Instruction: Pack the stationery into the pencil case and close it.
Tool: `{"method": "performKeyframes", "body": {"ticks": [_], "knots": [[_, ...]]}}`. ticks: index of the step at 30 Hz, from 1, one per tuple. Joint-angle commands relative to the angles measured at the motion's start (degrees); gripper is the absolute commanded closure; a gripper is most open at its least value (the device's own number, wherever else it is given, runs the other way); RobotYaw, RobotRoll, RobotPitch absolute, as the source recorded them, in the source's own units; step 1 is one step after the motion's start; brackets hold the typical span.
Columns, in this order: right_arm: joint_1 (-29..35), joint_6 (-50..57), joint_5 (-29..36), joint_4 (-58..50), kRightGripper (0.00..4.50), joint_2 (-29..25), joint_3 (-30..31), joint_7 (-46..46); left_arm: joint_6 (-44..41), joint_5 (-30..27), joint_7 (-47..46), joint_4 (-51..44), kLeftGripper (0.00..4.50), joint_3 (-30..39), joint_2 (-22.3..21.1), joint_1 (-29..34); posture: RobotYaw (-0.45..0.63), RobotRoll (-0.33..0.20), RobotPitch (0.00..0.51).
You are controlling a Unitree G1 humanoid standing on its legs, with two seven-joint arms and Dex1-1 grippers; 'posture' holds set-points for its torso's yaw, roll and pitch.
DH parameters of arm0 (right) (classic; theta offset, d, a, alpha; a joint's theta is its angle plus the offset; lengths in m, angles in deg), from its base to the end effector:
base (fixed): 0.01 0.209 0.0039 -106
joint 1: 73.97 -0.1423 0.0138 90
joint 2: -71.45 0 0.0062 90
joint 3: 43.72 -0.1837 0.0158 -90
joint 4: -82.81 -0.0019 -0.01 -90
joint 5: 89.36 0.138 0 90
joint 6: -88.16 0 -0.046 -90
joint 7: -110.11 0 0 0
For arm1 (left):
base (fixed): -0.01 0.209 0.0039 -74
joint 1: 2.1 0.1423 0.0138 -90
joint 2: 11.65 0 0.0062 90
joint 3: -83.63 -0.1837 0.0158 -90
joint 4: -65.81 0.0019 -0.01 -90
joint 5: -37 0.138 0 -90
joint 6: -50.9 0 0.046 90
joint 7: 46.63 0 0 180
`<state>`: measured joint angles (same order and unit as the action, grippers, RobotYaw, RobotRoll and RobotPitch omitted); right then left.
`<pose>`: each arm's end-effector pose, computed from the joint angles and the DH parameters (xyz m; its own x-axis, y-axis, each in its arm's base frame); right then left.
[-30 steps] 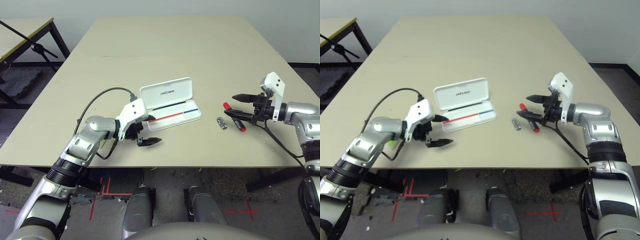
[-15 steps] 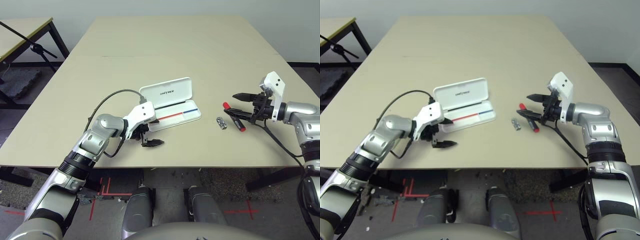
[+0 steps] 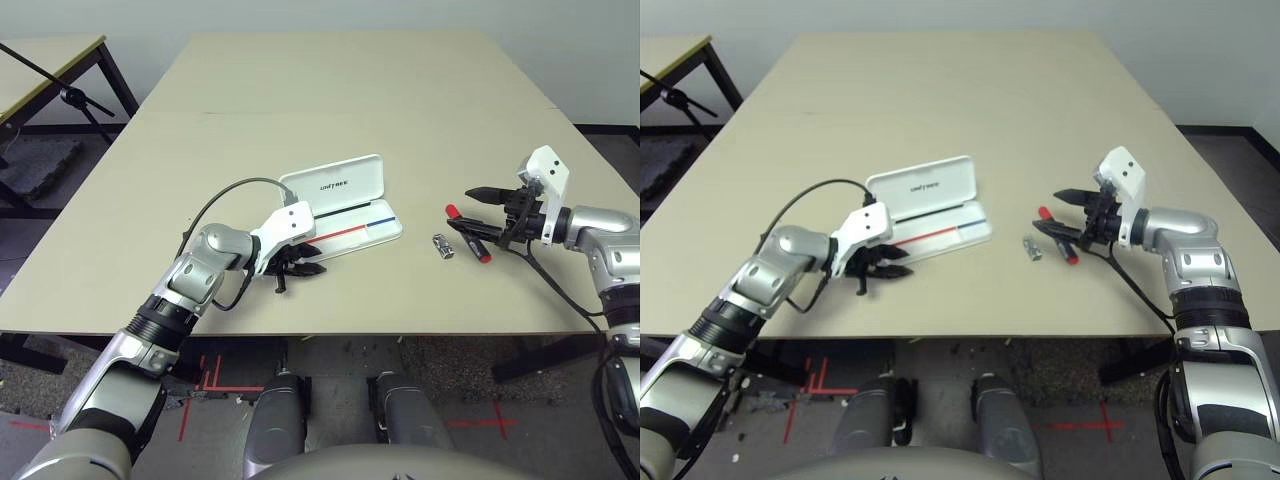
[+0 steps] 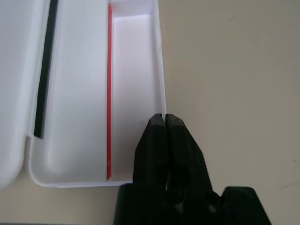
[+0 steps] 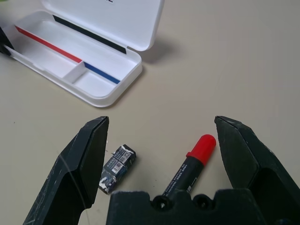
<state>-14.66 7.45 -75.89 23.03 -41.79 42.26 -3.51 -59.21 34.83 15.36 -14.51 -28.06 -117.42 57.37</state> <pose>0.2858 -0.3047 0.1390 0.6211 0.7172 -0.3162 -0.7754 0.6210 -0.1144 0.2893 0.1785 0.1195 0.2807 -0.7515 -0.5970 0.9598 0.2234 0.1700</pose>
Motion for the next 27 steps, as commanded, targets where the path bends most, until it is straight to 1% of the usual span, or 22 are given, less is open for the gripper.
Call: {"method": "performKeyframes", "body": {"ticks": [1,5,10,13,17,20,27], "knots": [[-0.05,-0.66,0.41,0.07,0.0,0.55,-0.12,-0.23,0.01,1.48,0.31,1.72,4.49,-1.03,0.08,-0.14,-0.08,0.0,0.059],[0.76,0.61,1.27,-1.33,0.0,0.4,0.21,1.58,0.97,1.91,0.45,1.52,4.49,-0.42,-0.64,-1.16,-0.08,0.0,0.058],[2.52,4.42,2.97,-4.69,0.0,-0.49,0.97,5.39,4.1,1.97,2.58,-0.7,4.49,0.22,-3.08,-1.08,-0.07,0.0,0.06],[3.18,5.99,3.39,-6.24,0.0,-0.83,1.28,6.35,8.38,0.03,4.37,-2.76,4.49,1.69,-4.29,0.05,-0.08,0.0,0.061],[3.53,6.24,3.26,-6.89,0.0,-0.69,1.35,5.93,12.16,-1.84,7.11,-5.22,4.49,2.92,-6.66,2.66,-0.07,0.0,0.065],[4.1,6.67,3.43,-7.69,0.0,-0.43,1.6,5.93,14.93,-3.4,9.3,-5.76,4.49,3.75,-7.61,4.33,-0.07,0.0,0.068],[5.97,8.02,3.82,-10.47,0.0,0.39,3.08,6.53,16.63,-2.8,11.06,-5.33,4.49,3.5,-8.64,5.89,-0.07,0.0,0.067]]}}
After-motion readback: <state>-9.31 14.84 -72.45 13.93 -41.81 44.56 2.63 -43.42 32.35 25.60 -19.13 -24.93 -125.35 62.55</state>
